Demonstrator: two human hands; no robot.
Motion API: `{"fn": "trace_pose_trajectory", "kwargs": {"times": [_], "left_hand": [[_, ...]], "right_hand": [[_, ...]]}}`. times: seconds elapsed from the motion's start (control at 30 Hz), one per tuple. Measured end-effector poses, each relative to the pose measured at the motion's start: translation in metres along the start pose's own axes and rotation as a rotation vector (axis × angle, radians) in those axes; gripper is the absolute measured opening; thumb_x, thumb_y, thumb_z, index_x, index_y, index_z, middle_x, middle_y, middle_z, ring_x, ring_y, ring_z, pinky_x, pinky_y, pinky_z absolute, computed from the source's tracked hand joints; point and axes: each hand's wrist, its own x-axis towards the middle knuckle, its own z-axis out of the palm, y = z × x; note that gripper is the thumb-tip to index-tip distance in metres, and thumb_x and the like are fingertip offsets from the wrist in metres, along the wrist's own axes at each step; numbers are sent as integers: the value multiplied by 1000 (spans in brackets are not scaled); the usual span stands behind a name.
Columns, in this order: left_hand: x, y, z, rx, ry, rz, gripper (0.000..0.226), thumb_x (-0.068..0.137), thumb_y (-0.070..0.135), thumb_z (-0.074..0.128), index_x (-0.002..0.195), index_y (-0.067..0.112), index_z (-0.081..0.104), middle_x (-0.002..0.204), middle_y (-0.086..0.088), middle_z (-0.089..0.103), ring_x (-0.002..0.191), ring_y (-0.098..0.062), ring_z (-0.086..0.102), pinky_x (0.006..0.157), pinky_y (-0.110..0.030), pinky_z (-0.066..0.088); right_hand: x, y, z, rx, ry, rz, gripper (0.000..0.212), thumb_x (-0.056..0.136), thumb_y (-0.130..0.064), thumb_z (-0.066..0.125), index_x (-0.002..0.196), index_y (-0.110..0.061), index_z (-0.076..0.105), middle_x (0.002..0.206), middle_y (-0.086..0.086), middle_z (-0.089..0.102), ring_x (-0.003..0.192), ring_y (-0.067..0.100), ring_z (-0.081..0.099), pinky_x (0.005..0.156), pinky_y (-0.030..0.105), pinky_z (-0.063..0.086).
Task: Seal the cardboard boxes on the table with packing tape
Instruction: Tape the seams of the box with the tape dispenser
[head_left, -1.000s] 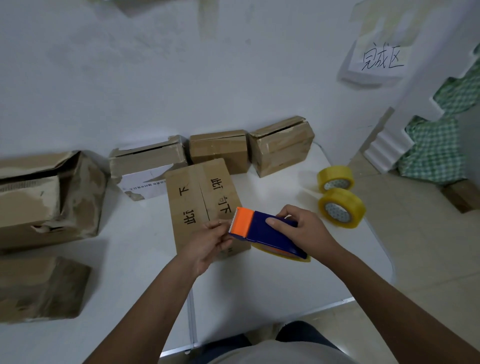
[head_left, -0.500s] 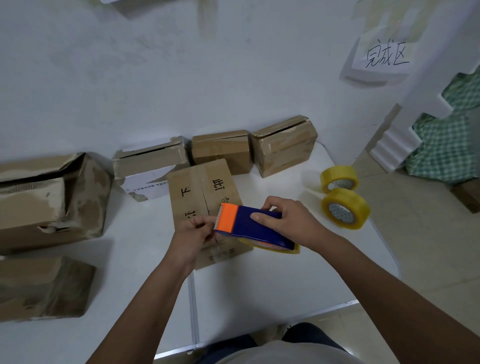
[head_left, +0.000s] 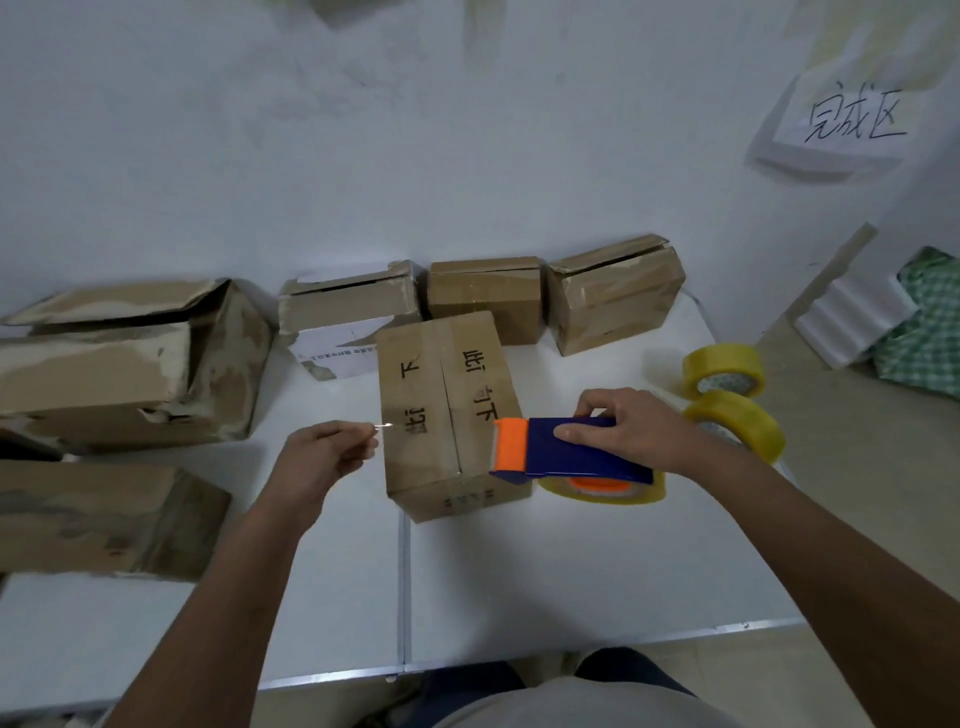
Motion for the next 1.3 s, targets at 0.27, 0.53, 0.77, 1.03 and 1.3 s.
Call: {"fn": "trace_pose_trajectory", "kwargs": {"times": [0.27,0.53,0.77,1.03,1.3], "left_hand": [[-9,-30,17,-34,161,-14,14,89,15,73,95,2,74,81,-8,70,74,-14,63,73,-23,50],[0,-43,-10,-73,261,6,11,89,16,73,95,7,75,78,-3,70,75,-12,63,76,-23,50],[-9,-59,-10,-34,243,-29,17,91,20,71,94,4,73,86,-9,70,83,-19,64,81,-28,51],[-26,-76,28,48,409,-65,26,86,36,76,98,15,66,97,1,67,92,-18,61,86,-33,50],[-26,-83,42,84,442,-110,48,80,44,79,111,16,55,98,1,59,87,-9,56,71,-25,42]], "right_hand": [[6,8,2,-36,39,13,36,84,-62,60,97,-29,61,90,-12,62,78,8,62,62,18,50],[-2,27,-9,23,45,17,29,84,-57,63,90,-29,63,91,-7,70,80,12,67,64,23,55],[3,47,-23,-49,94,68,36,80,-62,63,89,-27,65,89,-2,71,79,16,68,72,33,58],[18,51,-20,-209,151,65,49,83,-70,53,82,-24,70,79,-5,70,73,13,66,70,29,51],[27,60,-17,-248,119,56,47,83,-70,55,84,-25,70,77,-7,69,74,12,65,70,29,52]]}}
